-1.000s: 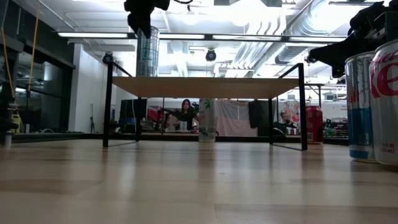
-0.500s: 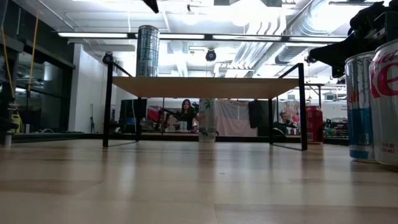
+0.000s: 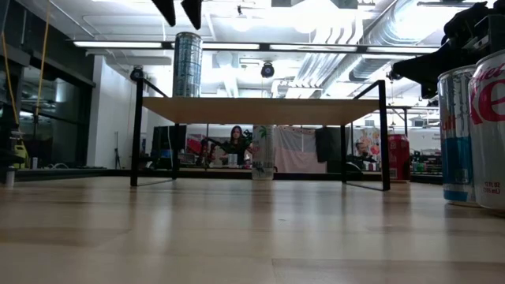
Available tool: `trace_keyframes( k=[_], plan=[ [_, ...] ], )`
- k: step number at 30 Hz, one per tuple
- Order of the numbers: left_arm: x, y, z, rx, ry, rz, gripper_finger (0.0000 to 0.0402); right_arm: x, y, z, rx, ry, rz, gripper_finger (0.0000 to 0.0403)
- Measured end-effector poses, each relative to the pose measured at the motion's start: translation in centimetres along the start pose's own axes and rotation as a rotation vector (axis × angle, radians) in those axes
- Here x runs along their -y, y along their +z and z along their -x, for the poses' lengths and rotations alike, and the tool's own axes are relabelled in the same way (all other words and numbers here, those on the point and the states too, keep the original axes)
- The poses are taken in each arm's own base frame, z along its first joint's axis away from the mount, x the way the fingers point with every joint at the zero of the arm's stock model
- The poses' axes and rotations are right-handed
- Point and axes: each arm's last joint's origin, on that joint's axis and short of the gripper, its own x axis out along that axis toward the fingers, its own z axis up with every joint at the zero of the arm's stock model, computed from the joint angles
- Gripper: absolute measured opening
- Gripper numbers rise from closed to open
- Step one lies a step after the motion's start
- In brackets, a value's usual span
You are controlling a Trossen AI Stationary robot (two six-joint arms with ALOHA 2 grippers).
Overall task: Place canned beverage on shelf
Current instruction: Put the top blue soda can on the shelf
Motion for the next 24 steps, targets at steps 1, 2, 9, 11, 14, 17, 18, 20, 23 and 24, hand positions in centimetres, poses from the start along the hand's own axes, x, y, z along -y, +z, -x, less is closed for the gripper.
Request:
trace_keyframes(
  k=[1,2,9,11,14,17,18,20,23,24],
  plan=[
    [0.0,0.0,-0.3,-0.007,-0.007,-0.009,0.0271,0.0,0.0,0.0,0.000,0.000,0.000,0.0000],
    [0.1,0.0,-0.6,-0.014,-0.016,-0.020,0.0271,0.0,0.0,0.0,0.000,0.000,0.000,0.0000],
    [-0.2,0.2,-2.1,-0.039,0.016,-0.086,0.0271,0.0,0.0,0.0,0.000,0.000,0.000,0.0000],
    [-0.4,0.4,-2.3,-0.026,0.038,-0.105,0.0271,0.0,0.0,0.0,0.000,0.000,0.000,0.0000],
    [-0.5,0.5,-2.3,-0.020,0.049,-0.127,0.0271,0.0,0.0,0.0,0.000,0.000,0.000,0.0000],
    [-0.6,0.5,-2.5,-0.026,0.041,-0.128,0.0271,0.0,0.0,0.0,0.000,0.000,0.000,0.0000],
    [-0.6,0.5,-2.5,-0.027,0.039,-0.128,0.0271,0.0,0.0,0.0,0.000,0.000,0.000,0.0000],
    [-0.7,0.4,-2.5,-0.024,0.038,-0.131,0.0271,0.0,0.0,0.0,0.000,0.000,0.000,0.0000],
    [-0.9,0.1,-2.7,-0.015,0.030,-0.118,0.0271,0.0,0.0,0.0,0.000,0.000,0.000,0.0000],
    [-1.0,0.1,-2.8,-0.018,0.027,-0.115,0.0271,0.0,0.0,0.0,0.000,0.000,0.000,0.0000]
  ],
)
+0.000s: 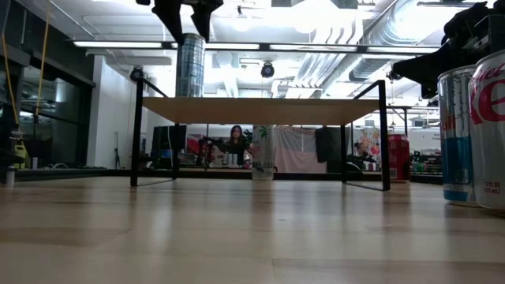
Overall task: Place canned beverage on shelf
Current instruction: Put the top blue soda can on the shelf
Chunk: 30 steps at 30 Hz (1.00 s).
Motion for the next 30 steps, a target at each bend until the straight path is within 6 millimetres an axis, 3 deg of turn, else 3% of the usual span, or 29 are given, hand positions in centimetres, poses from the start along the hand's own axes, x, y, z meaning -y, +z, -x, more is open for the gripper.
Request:
trace_keyframes(
  k=[13,21,30],
  plan=[
    [-0.7,-1.0,-0.3,0.066,-0.048,0.048,0.0263,0.0,0.0,0.0,0.000,0.000,0.000,0.0000],
    [-1.2,-0.8,-1.7,0.053,-0.088,0.062,0.0255,0.0,0.0,0.0,0.000,0.000,0.000,0.0000],
    [-1.2,-0.7,-1.7,0.053,-0.076,0.052,0.0255,0.0,0.0,0.0,0.000,0.000,0.000,0.0000]
  ],
)
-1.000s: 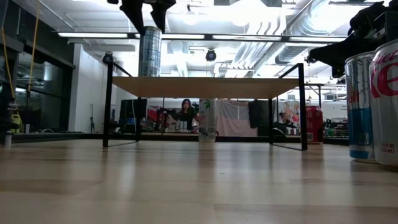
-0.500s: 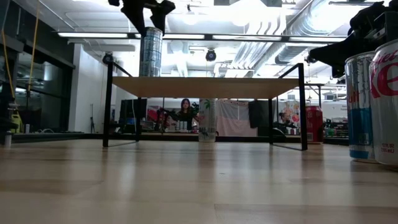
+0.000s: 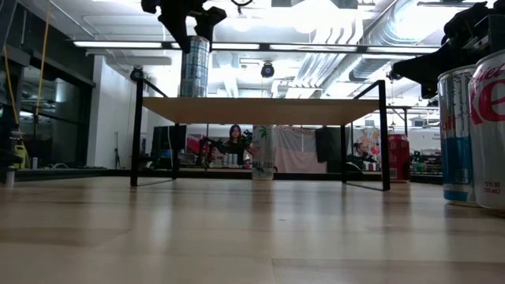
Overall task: Place canned beverage on shelf
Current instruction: Put the top blue soda can on the shelf
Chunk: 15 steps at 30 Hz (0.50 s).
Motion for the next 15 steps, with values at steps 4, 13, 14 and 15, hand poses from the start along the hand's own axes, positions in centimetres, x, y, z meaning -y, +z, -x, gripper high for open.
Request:
trace_keyframes(
  k=[4,13,14,15],
  plan=[
    [0.00,0.00,0.00,0.000,0.000,0.000,0.0248,0.00,0.00,0.00,0.000,0.000,0.000,0.0000],
    [0.01,-0.01,0.12,0.003,0.004,0.019,0.0168,0.00,0.00,0.00,0.000,0.000,0.000,0.0000],
    [0.00,-0.01,0.12,0.003,0.004,0.026,0.0162,0.00,0.00,0.00,0.000,0.000,0.000,0.0000],
    [-0.01,0.00,0.13,0.002,0.007,0.041,0.0158,0.00,0.00,0.00,0.000,0.000,0.000,0.0000]
  ],
)
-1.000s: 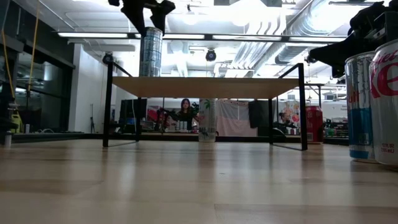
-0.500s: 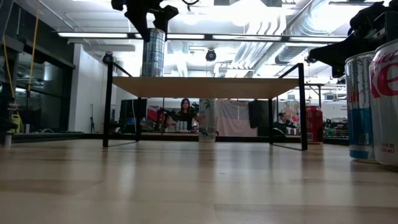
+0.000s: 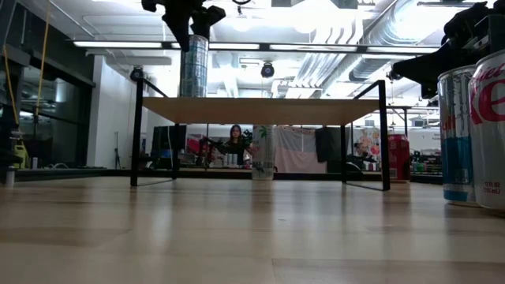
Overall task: Place canned beverage on shelf
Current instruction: Put the top blue soda can on the shelf
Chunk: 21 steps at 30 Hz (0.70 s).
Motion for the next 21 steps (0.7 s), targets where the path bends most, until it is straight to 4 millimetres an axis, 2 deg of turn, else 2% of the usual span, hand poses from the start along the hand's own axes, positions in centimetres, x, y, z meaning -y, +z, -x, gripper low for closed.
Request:
trace_keyframes(
  k=[2,6,10,21],
  plan=[
    [0.0,0.0,0.0,-0.008,0.010,0.058,0.0154,0.0,0.0,0.0,0.000,0.000,0.000,0.0000],
    [-0.5,0.0,-0.1,-0.051,0.095,0.339,0.0155,0.0,0.0,0.0,0.000,0.000,0.000,0.0000],
    [-0.5,-0.3,-0.1,-0.103,0.146,0.539,0.0155,0.0,0.0,0.0,0.000,0.000,0.000,0.0000],
    [0.5,-1.0,0.3,-0.171,0.128,0.994,0.0156,0.0,0.0,0.0,0.000,0.000,0.000,0.0000]
  ],
)
